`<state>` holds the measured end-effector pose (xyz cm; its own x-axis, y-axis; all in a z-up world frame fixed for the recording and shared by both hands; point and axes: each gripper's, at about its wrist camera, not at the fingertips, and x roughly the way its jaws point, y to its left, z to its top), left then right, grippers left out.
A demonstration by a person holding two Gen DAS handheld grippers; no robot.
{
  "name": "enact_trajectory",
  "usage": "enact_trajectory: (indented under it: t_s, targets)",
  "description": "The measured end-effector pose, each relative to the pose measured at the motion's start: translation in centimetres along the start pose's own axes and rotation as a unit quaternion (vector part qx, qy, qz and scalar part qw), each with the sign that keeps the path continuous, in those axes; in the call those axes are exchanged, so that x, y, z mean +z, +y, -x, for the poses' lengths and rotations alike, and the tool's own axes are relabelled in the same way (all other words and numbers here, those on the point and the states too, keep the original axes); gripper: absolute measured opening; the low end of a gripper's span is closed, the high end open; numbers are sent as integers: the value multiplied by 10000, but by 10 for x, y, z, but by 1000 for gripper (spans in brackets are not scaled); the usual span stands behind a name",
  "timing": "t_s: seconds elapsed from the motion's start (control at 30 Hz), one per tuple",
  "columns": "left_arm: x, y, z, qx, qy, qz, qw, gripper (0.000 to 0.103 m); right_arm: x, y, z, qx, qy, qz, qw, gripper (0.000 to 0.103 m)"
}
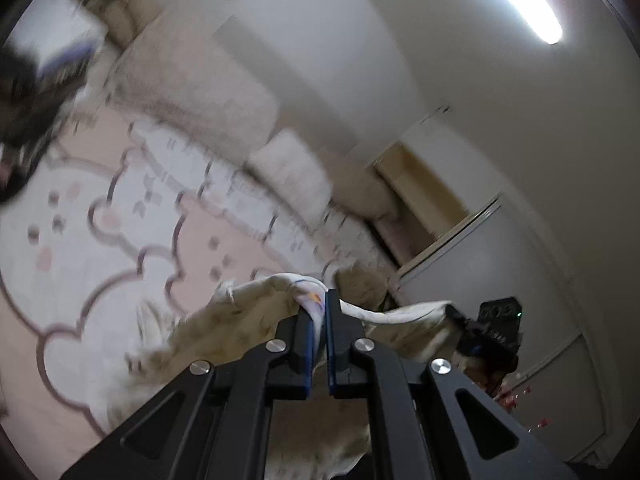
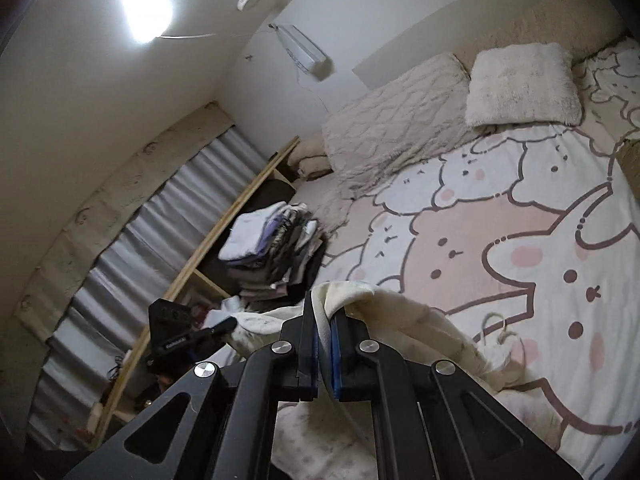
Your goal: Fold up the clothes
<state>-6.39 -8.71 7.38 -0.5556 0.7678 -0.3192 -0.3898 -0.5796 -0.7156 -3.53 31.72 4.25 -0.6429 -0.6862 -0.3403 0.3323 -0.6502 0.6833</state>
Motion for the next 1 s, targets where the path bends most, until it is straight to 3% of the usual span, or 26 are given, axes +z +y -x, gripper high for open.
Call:
enact_trajectory:
  t_s: [0.13,0.33,0.5,0.7,1.0]
  targets:
    - [51,-63,22,-35,-460,-504,9977,5,37,34,15,-17,-316,278,9991,6]
    - [106,-130,63,-139,-1019,-743,9919,5,96,102,50,245,-1004,817,9913,6]
    - [127,-157,75,70,-1176,-931,9887,5,117,146,71,-88,-1241,1368,9827,6]
    - [151,-137,50,429,-1227,-648,9894,5,141,154,47,-699,-1199,1510,9787,6]
    - [195,-55,-30,675,-1069,241,9917,5,168,108,-32,-1259,-817,1509,9771,6]
